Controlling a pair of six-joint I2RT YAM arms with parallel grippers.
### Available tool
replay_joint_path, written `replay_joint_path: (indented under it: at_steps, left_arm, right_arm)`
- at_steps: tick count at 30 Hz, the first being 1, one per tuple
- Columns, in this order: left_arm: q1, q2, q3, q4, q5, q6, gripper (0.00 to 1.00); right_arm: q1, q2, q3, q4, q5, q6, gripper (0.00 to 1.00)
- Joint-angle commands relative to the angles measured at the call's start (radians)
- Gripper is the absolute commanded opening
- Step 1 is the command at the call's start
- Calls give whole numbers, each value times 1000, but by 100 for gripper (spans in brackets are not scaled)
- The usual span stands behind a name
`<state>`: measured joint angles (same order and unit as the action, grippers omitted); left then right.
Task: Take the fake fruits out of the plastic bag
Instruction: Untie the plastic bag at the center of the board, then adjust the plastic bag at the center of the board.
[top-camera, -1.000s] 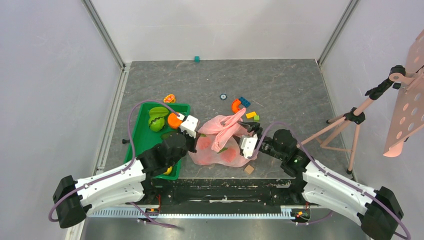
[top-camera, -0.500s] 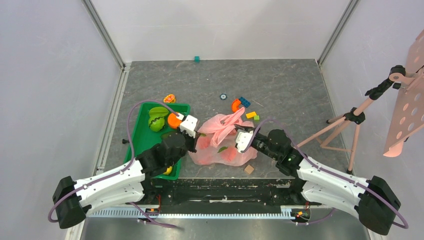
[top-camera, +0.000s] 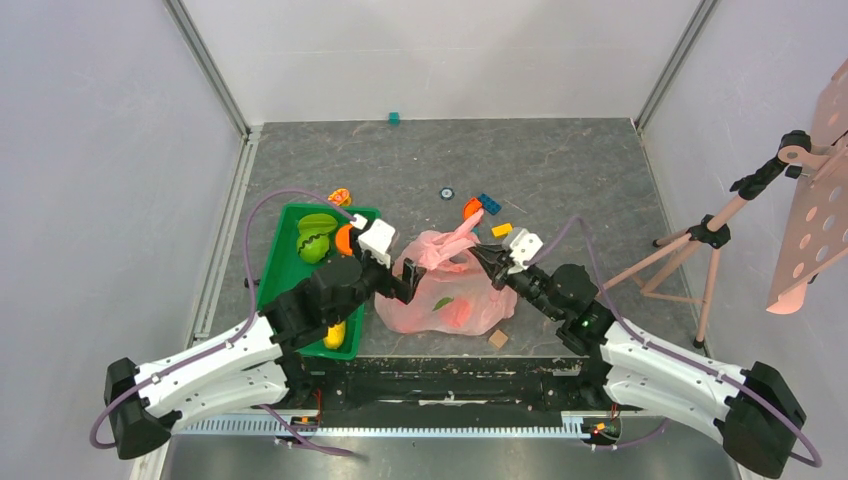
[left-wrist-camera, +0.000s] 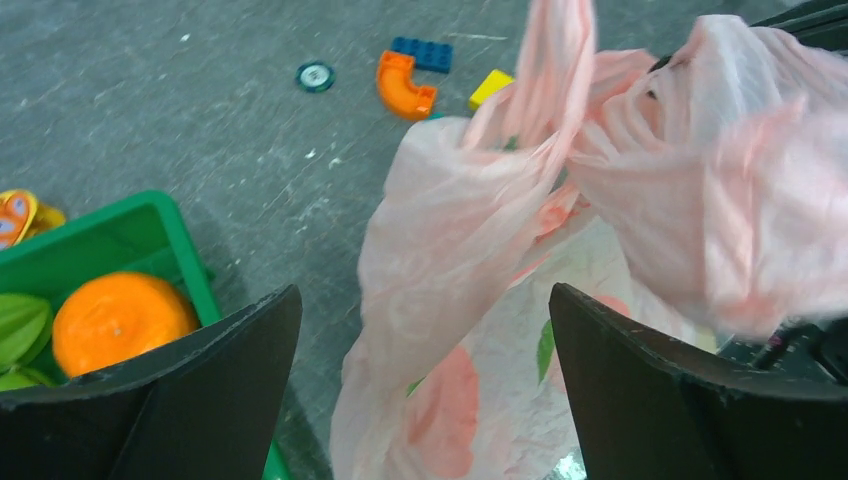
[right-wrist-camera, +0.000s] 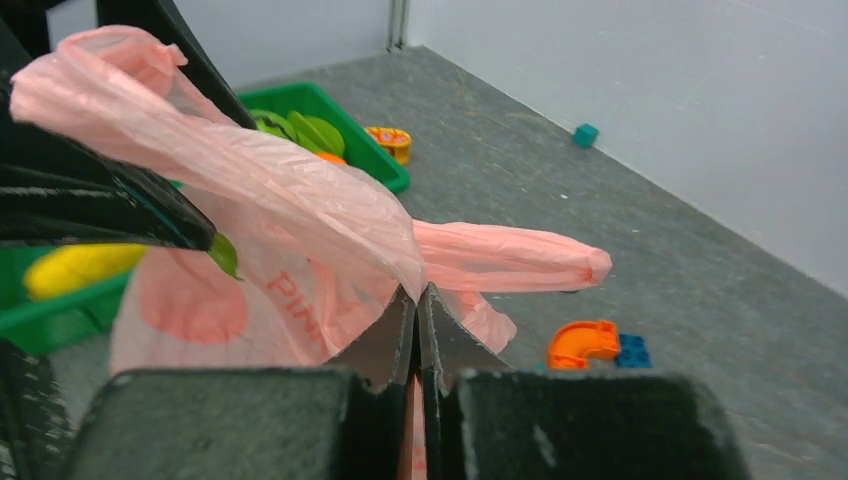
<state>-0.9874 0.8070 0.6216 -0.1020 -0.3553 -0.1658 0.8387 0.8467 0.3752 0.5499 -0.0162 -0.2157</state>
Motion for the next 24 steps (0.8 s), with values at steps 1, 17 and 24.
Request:
replay_joint_path:
  at_steps: [1,17,24]
  left_arm:
    - [4,-2,61,46,134,83,100]
    - [5,232,169,98,118,211,76]
    - [4,245,189,119,60,206,21]
  right_arm:
    - [4,-46,-40,157,-16,269,0]
    - [3,-142,-32,106,-46,379,0]
    - [4,-194,-39,44,36,395,0]
